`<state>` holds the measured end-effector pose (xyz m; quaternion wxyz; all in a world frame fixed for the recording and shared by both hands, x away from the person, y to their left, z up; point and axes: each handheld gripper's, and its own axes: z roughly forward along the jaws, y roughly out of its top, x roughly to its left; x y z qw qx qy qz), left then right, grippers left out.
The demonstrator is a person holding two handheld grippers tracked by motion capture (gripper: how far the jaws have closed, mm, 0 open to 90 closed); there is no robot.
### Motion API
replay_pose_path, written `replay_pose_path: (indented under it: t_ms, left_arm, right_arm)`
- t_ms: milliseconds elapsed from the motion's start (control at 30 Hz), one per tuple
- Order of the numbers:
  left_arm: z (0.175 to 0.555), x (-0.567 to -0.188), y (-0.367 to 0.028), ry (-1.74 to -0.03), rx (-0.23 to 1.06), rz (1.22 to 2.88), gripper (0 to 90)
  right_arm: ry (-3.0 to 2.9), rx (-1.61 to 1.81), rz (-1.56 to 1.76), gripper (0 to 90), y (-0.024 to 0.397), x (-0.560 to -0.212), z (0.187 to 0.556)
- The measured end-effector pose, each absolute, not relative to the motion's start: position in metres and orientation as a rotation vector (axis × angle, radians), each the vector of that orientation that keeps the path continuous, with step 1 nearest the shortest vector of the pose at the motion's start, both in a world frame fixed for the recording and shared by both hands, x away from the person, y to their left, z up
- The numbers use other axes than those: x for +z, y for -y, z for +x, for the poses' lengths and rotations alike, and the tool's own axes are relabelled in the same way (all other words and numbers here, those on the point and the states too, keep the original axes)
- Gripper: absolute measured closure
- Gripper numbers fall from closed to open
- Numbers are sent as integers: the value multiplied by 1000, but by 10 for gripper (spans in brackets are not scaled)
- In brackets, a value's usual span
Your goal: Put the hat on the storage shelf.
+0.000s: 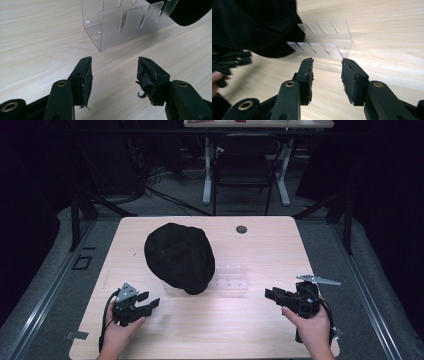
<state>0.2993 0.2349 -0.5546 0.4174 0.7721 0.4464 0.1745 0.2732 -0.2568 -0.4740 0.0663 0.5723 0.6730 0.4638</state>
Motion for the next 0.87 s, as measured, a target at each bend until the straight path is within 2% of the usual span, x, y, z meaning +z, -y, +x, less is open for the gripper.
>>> replay_pose_path:
  t_ms: [467,867]
  left_arm:
    - [300,-558,-230,-1107,432,1958,465]
    - [298,-556,-219,-1046,417,1953,460]
  right_arm:
    - [-2056,1299,1707,572,251,-529,263]
    - [-2052,1298,1687,522,256,-553,262]
